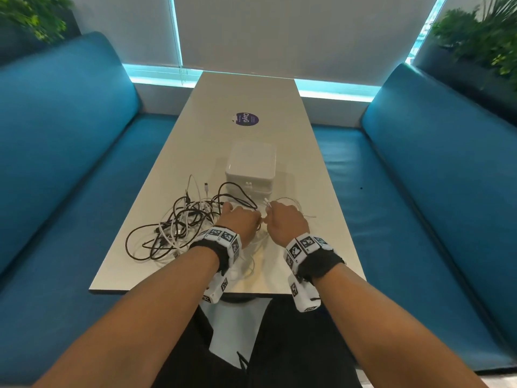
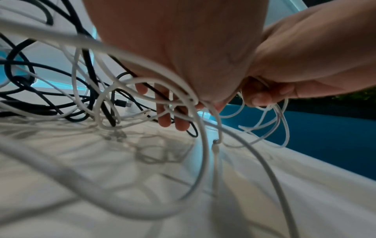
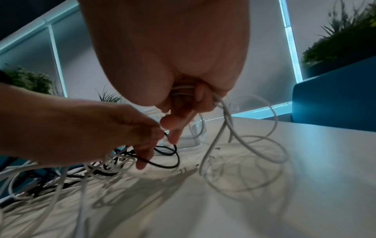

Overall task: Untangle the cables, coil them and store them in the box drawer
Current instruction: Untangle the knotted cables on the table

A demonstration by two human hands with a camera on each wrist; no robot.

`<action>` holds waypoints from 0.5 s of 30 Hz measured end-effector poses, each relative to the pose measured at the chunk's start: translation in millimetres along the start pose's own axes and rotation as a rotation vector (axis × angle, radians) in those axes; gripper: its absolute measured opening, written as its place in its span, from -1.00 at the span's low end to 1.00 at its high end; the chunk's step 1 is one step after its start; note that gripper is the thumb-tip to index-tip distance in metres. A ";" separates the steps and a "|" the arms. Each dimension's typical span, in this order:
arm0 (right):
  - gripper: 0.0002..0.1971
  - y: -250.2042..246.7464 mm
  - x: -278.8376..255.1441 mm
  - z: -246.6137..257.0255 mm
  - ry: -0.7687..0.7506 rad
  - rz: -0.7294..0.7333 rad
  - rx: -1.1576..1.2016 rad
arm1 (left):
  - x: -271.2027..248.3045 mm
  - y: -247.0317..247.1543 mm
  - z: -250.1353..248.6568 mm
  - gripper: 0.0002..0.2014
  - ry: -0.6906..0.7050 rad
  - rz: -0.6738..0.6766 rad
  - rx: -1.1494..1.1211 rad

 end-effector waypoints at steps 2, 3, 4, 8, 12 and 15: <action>-0.64 0.9 -1.8 3.0 -0.039 0.012 0.037 | 1.2 -7.2 -1.2 -0.80 0.000 -0.030 -0.054; -0.64 1.4 -2.5 3.8 -0.057 0.023 0.071 | 1.9 -9.3 -2.1 -0.81 0.008 -0.040 -0.074; -0.64 2.7 -3.0 3.7 -0.062 0.047 0.117 | 1.7 -9.9 -2.6 -0.81 0.015 -0.039 -0.094; -0.71 9.1 -1.9 -12.2 0.006 0.163 0.151 | 1.1 -5.5 -3.7 -0.82 0.040 -0.026 -0.128; -0.75 -0.5 -5.2 -66.2 0.207 0.158 -0.020 | -5.5 -0.2 11.2 -0.88 0.009 0.078 -0.028; -0.74 -5.6 -6.5 -71.9 0.249 0.124 -0.003 | -4.0 -3.8 2.6 -0.87 0.049 0.080 0.002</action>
Point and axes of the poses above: each hand's wrist, its own x-axis towards the middle knuckle, its own y-axis out of the palm, z = x × y, the point moved 8 cm from there along x, towards the middle knuckle, and after that the axes turned 8 degrees about -x, right-handed, at the moved point
